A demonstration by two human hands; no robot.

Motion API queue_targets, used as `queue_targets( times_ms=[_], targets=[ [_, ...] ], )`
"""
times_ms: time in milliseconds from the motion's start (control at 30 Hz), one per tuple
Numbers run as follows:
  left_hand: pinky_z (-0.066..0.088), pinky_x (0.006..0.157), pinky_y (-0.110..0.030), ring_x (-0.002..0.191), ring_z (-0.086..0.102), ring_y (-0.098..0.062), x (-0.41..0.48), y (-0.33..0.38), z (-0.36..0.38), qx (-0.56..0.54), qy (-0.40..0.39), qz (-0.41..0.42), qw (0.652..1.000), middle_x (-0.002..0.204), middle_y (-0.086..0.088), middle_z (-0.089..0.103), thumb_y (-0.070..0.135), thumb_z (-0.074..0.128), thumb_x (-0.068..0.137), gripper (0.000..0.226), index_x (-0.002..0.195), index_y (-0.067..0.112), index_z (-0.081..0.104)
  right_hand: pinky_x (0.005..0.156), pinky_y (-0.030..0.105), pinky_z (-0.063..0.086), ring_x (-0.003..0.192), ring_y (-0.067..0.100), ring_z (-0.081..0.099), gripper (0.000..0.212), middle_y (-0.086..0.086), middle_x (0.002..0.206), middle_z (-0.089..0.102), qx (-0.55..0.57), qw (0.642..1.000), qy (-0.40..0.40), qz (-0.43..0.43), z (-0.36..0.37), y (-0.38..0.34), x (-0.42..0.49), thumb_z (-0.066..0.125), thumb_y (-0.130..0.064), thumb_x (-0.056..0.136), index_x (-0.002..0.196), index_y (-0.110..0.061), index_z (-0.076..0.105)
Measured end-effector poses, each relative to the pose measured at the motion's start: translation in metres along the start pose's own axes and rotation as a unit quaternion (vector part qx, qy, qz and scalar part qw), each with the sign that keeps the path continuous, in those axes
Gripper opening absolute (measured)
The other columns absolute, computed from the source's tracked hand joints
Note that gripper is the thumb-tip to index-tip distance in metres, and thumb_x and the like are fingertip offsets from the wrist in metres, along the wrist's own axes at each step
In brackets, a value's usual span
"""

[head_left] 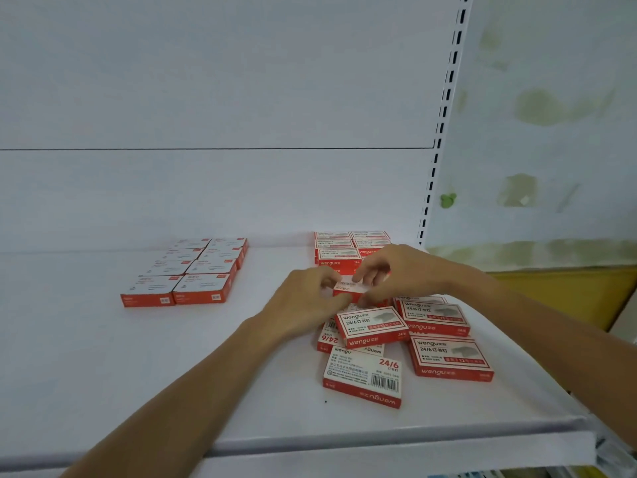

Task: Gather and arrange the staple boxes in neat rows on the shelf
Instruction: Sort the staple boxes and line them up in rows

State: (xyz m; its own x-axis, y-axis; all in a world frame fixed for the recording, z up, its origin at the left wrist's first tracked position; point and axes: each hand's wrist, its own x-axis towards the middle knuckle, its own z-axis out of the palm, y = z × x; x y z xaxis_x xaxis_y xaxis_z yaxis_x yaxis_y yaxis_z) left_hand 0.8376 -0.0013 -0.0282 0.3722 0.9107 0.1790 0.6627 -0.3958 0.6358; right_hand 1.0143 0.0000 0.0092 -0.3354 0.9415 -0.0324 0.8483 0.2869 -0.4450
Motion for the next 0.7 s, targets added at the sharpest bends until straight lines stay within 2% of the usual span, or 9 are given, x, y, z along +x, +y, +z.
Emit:
queue_targets(
  times_ms=[67,133,200,300,367,433,500,600,700],
  targets=[
    [0.039,0.07,-0.009,0.096,0.053,-0.003,0.001,-0.003,-0.001,-0.024,0.021,0.012,0.999,0.113,0.007,0.061,0.032,0.065,0.082,0.035,0.114,0.021,0.055,0.074,0.009,0.043,0.085,0.003,0.057,0.04,-0.016,0.09,0.059,-0.007,0.998,0.055,-0.03,0.001,-0.002,-0.001,0.078,-0.032,0.07,0.107,-0.023,0.064],
    [0.037,0.066,-0.001,0.092,0.052,0.001,0.002,-0.005,-0.003,-0.041,0.054,0.029,0.997,0.106,0.011,0.06,0.03,0.069,0.08,0.036,0.112,0.022,0.055,0.069,0.003,0.039,0.088,0.003,0.053,0.046,-0.013,0.097,0.058,-0.02,0.993,0.1,-0.058,0.002,-0.004,-0.002,0.079,-0.027,0.07,0.112,-0.02,0.062],
    [0.036,0.068,0.005,0.088,0.053,0.003,0.003,-0.006,-0.004,-0.059,0.093,0.046,0.993,0.103,0.012,0.061,0.027,0.072,0.077,0.039,0.112,0.021,0.057,0.073,0.003,0.039,0.092,0.003,0.052,0.049,-0.008,0.105,0.059,-0.024,0.988,0.13,-0.076,0.003,-0.003,-0.001,0.079,-0.027,0.07,0.115,-0.019,0.061],
    [0.035,0.071,0.007,0.086,0.054,0.005,0.006,-0.006,-0.006,-0.061,0.128,0.064,0.988,0.103,0.013,0.061,0.026,0.073,0.076,0.041,0.113,0.02,0.057,0.08,0.008,0.044,0.096,0.002,0.051,0.053,-0.009,0.112,0.056,0.005,0.987,0.14,-0.076,0.004,0.003,-0.004,0.079,-0.029,0.07,0.118,-0.024,0.058],
    [0.034,0.071,0.008,0.083,0.052,0.011,0.006,-0.007,-0.006,-0.062,0.14,0.074,0.986,0.102,0.014,0.06,0.025,0.073,0.076,0.04,0.112,0.021,0.057,0.079,0.007,0.045,0.098,0.0,0.051,0.053,-0.01,0.114,0.056,0.018,0.987,0.142,-0.07,0.003,0.008,-0.005,0.078,-0.028,0.071,0.12,-0.025,0.057],
    [0.035,0.072,0.007,0.084,0.051,0.012,0.007,-0.006,-0.005,-0.072,0.143,0.077,0.984,0.105,0.014,0.06,0.025,0.071,0.078,0.04,0.115,0.021,0.056,0.076,0.006,0.045,0.095,-0.001,0.054,0.05,-0.011,0.112,0.058,0.022,0.983,0.167,-0.071,0.004,0.011,-0.007,0.078,-0.025,0.071,0.117,-0.024,0.059],
    [0.038,0.076,0.001,0.09,0.054,0.007,0.008,-0.004,-0.004,-0.109,0.151,0.061,0.981,0.112,0.011,0.06,0.024,0.068,0.081,0.045,0.123,0.021,0.052,0.076,0.008,0.048,0.091,-0.002,0.056,0.044,-0.011,0.107,0.061,0.04,0.975,0.202,-0.079,0.005,0.009,-0.007,0.078,-0.023,0.071,0.112,-0.023,0.062],
    [0.041,0.085,-0.012,0.101,0.057,-0.003,0.008,0.001,-0.004,-0.198,0.133,0.02,0.971,0.113,0.012,0.058,0.026,0.066,0.083,0.052,0.131,0.024,0.046,0.079,0.014,0.052,0.086,0.003,0.062,0.03,-0.008,0.097,0.067,0.133,0.961,0.227,-0.081,0.005,0.006,-0.005,0.076,-0.022,0.074,0.102,-0.023,0.065],
    [0.046,0.087,-0.015,0.095,0.06,0.0,0.009,0.003,-0.005,-0.216,0.125,0.032,0.968,0.103,0.013,0.063,0.023,0.064,0.085,0.035,0.117,0.031,0.052,0.071,0.025,0.055,0.074,0.013,0.065,0.008,0.002,0.085,0.07,0.278,0.942,0.179,-0.06,0.0,-0.003,-0.005,0.061,-0.021,0.087,0.09,-0.018,0.068]
  ],
)
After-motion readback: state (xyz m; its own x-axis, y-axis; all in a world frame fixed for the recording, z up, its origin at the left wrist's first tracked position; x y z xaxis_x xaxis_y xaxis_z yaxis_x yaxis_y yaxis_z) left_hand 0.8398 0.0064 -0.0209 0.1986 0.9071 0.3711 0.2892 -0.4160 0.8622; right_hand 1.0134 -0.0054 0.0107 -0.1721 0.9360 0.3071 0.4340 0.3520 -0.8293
